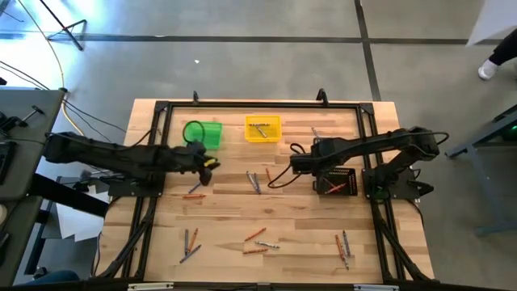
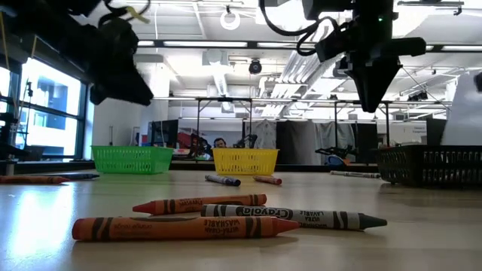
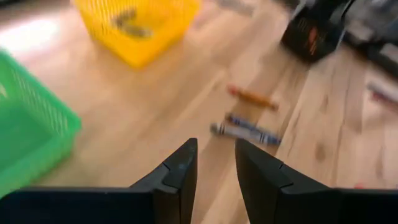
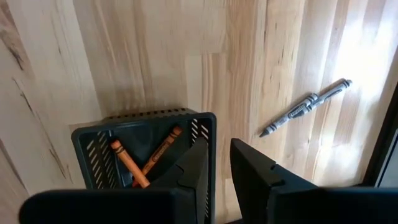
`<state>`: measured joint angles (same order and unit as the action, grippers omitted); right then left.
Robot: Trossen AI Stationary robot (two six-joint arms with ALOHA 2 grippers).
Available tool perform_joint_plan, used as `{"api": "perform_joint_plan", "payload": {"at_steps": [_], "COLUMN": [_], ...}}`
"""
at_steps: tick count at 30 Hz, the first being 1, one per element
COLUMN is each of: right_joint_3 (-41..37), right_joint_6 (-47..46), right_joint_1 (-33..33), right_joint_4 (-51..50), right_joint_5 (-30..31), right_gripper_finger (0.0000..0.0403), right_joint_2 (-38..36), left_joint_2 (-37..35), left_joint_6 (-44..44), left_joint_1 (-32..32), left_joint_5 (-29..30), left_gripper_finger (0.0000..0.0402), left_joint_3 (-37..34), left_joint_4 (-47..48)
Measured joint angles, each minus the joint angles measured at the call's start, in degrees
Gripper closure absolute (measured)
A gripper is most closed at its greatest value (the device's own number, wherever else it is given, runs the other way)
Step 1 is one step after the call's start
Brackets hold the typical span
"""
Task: Sort crayons
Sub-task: Put the blue crayon into the green bin
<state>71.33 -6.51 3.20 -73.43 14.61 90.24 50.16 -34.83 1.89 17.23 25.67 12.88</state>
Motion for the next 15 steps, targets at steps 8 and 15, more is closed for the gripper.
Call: {"api": "perform_joint_plan", "payload": {"at_steps": [8,15], "right_joint_3": [-0.02,-0.04], "right_joint_6": [0.00,0.07], "right_joint_1": [-0.09,-0.09], "right_joint_4": [0.72,2.41], "right_joint_5": [0.00,0.02], "right_gripper_finger": [0.0341,0.0341], "right_joint_2": [0.00,0.00], "left_joint_2": [8.94,11.01], "left_joint_6": [-1.92,-9.44], "left_joint_1": [0.02,0.04], "left_joint_5": [-9.11,-12.67], "left_gripper_finger": [0.0303,0.0303], "left_joint_3": [8.45,9.73], "left_joint_4": [15.35,28.69]}}
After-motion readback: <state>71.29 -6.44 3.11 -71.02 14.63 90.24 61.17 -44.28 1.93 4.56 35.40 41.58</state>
